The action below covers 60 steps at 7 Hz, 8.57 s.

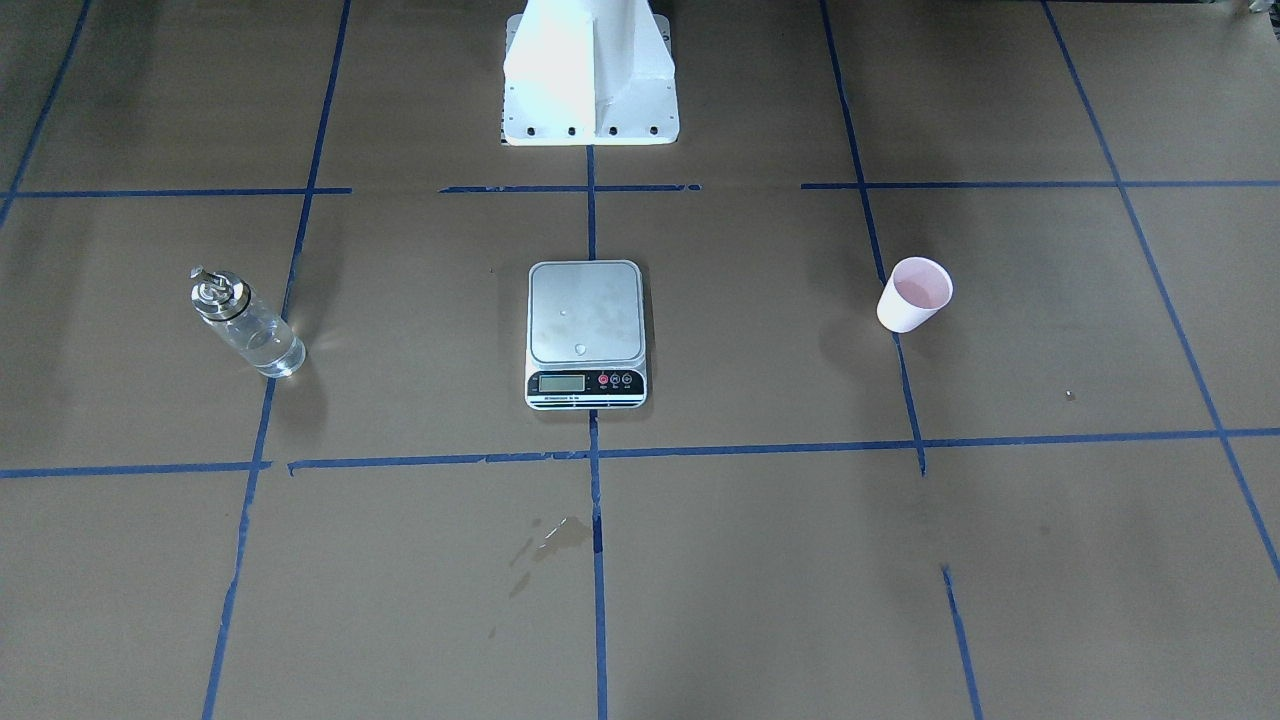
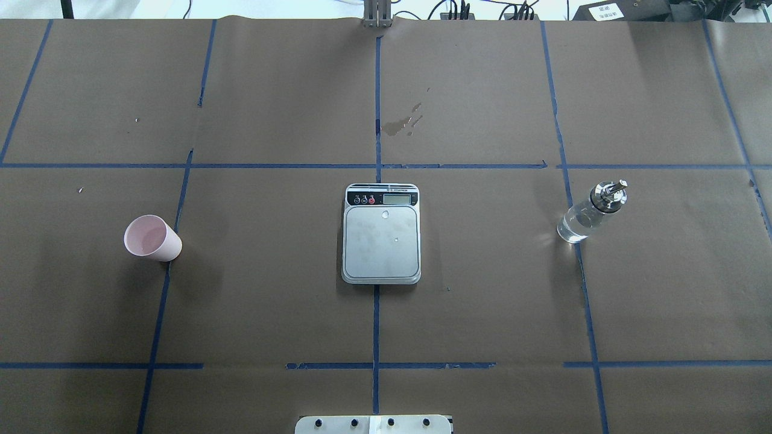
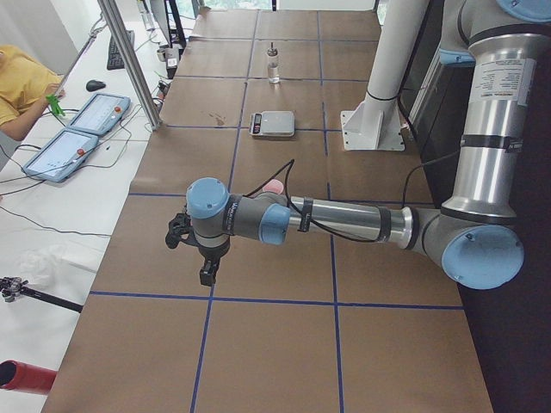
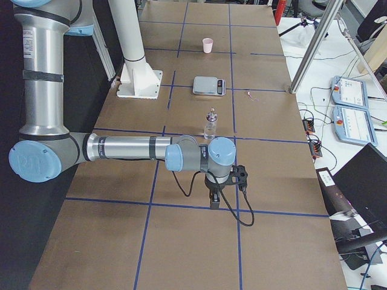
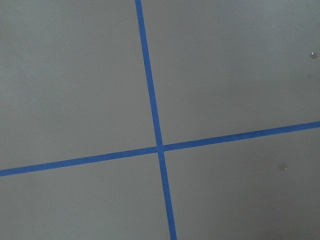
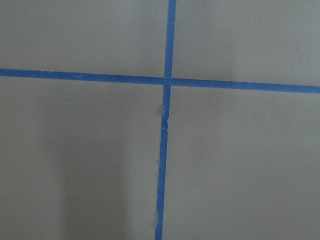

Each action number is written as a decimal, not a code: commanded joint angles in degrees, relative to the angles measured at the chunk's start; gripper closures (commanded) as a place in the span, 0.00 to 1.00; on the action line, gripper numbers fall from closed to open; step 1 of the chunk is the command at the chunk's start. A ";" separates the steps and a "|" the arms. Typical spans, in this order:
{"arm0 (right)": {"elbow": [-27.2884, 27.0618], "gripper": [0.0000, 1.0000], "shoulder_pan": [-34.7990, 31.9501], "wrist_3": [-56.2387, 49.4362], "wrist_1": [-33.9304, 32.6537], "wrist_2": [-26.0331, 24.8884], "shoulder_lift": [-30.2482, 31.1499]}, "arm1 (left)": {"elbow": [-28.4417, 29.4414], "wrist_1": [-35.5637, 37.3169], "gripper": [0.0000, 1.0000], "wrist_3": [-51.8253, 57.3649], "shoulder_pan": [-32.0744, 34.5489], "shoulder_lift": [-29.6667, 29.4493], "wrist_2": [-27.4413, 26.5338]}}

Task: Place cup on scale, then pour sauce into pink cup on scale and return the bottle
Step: 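Move the left gripper down toward the pink paper cup, then grasp the pink paper cup rim with the left gripper, then carry the pink cup with the left gripper over the silver scale, then lower the pink cup onto the scale and open the left gripper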

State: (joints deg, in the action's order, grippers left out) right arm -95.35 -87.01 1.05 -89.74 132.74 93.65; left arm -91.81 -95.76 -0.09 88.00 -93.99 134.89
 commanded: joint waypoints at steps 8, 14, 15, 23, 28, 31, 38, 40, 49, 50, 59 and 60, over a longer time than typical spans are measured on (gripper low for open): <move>-2.55 0.00 1.58 0.71 2.96 1.30 -1.27 | 0.04 -19.83 0.00 0.00 -3.80 -2.14 -1.12; -1.94 0.00 1.49 3.44 13.62 1.38 -1.89 | 2.52 -39.32 0.00 -2.28 -5.37 -2.69 -4.73; -2.03 0.00 1.49 3.52 15.62 1.47 -1.89 | 2.25 -39.16 0.00 -4.64 -9.38 -2.77 -4.90; -1.59 0.00 1.49 5.55 16.08 1.65 -0.22 | -15.07 -36.96 0.12 -46.48 -42.46 6.27 -23.96; -1.59 0.00 1.49 5.63 16.08 1.65 0.22 | -14.37 -36.96 0.28 -46.50 -45.45 6.89 -24.42; -1.77 0.00 1.49 5.63 16.08 1.91 0.83 | -14.10 -36.87 0.84 -46.41 -45.55 6.98 -25.65; -2.03 0.00 1.49 5.55 16.08 1.91 1.10 | -16.92 -31.03 1.00 -46.67 -44.58 -3.77 -31.15; -2.12 0.00 1.49 5.55 16.08 1.91 1.36 | -16.74 -20.91 1.00 -46.93 -46.33 -15.91 -32.33; -2.29 0.00 1.49 5.63 16.17 1.91 1.80 | -7.16 -6.63 1.00 -60.29 -61.72 -35.56 -45.25; -2.29 0.00 1.49 5.63 16.17 1.91 1.80 | -7.25 -6.72 1.00 -60.29 -61.89 -35.56 -45.25; -3.60 0.00 1.49 5.72 16.17 1.91 1.71 | -11.18 -6.46 0.00 -59.33 -61.38 -33.63 -44.98; -4.40 0.00 1.49 5.72 16.17 2.17 1.71 | -13.99 -6.46 0.00 -57.93 -58.15 -30.14 -44.37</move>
State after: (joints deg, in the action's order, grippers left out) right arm -98.83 -85.52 6.74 -73.56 134.70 95.36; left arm -102.75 -102.39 -59.17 27.02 -127.25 90.00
